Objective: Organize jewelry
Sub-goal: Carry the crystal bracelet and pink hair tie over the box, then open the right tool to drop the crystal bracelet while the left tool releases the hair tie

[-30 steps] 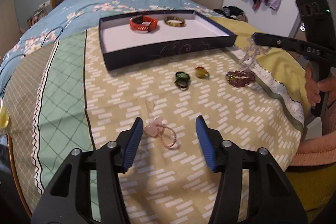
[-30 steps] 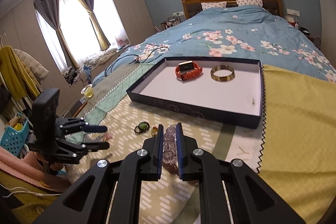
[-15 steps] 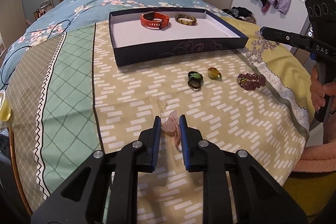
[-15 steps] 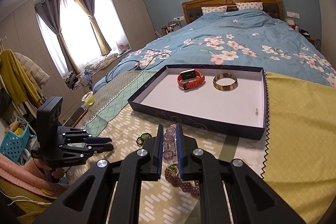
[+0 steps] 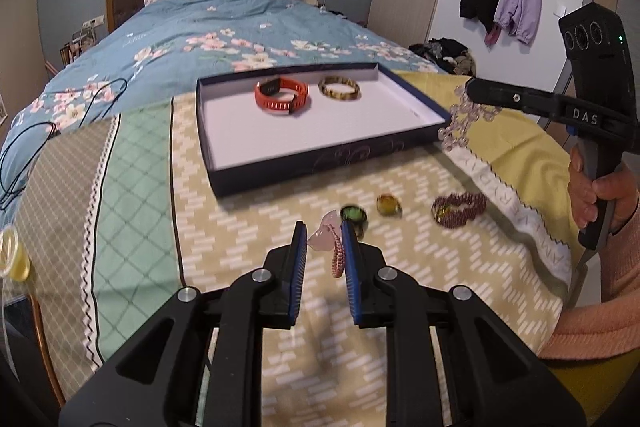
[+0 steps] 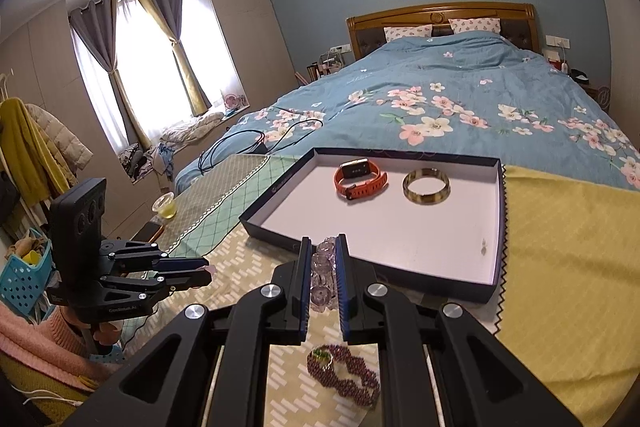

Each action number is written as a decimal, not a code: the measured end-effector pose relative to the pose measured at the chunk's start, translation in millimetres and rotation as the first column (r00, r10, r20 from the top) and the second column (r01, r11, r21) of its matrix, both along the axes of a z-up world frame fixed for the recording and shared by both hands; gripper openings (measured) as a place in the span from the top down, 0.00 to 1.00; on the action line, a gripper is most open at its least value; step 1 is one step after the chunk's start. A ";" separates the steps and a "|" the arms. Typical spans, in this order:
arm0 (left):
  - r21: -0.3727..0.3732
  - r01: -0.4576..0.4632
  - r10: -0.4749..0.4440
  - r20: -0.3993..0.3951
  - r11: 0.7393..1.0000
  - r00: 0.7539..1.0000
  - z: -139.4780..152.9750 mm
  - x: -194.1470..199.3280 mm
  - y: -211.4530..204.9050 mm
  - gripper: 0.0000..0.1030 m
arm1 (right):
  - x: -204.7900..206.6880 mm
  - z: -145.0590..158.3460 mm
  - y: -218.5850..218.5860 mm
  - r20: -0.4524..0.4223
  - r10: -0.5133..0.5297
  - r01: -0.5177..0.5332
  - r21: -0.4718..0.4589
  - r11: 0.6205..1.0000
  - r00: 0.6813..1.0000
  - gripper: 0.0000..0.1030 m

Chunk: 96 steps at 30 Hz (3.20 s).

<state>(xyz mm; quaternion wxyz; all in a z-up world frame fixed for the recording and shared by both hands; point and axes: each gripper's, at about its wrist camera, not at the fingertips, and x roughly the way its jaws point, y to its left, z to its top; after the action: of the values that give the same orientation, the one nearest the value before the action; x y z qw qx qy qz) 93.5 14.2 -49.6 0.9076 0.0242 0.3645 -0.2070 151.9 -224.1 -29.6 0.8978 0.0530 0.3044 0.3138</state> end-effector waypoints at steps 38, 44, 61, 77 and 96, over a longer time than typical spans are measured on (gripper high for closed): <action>0.046 -0.009 0.006 0.057 0.999 0.998 20.8 96.7 -23.4 0.82 | 84.1 10.0 19.6 0.017 -0.025 0.025 -0.019 1.000 1.000 0.90; 0.045 -0.011 0.009 0.036 0.999 0.999 17.9 112.4 -24.9 0.82 | 98.9 1.8 24.4 -0.007 -0.032 0.031 -0.025 0.999 0.999 0.90; 0.078 -0.013 0.012 0.016 0.997 1.000 7.0 140.1 -36.1 0.82 | 122.7 -12.7 35.3 -0.046 -0.034 0.032 -0.045 0.998 0.998 0.90; 0.122 -0.022 0.026 -0.030 0.992 0.999 -8.7 168.4 -46.0 0.82 | 142.9 -26.7 42.6 -0.083 -0.040 0.035 -0.056 0.998 0.996 0.91; 0.115 -0.045 0.058 -0.115 0.992 0.992 -36.8 207.3 -52.5 0.81 | 147.8 -47.4 23.1 -0.140 -0.124 0.105 -0.137 0.985 0.982 0.87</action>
<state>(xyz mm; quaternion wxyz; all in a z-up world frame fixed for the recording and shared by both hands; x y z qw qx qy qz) 300.8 -38.3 -86.3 0.8868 0.0533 0.4289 -0.1637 299.7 -201.0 -77.0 0.8908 0.0354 0.3864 0.2365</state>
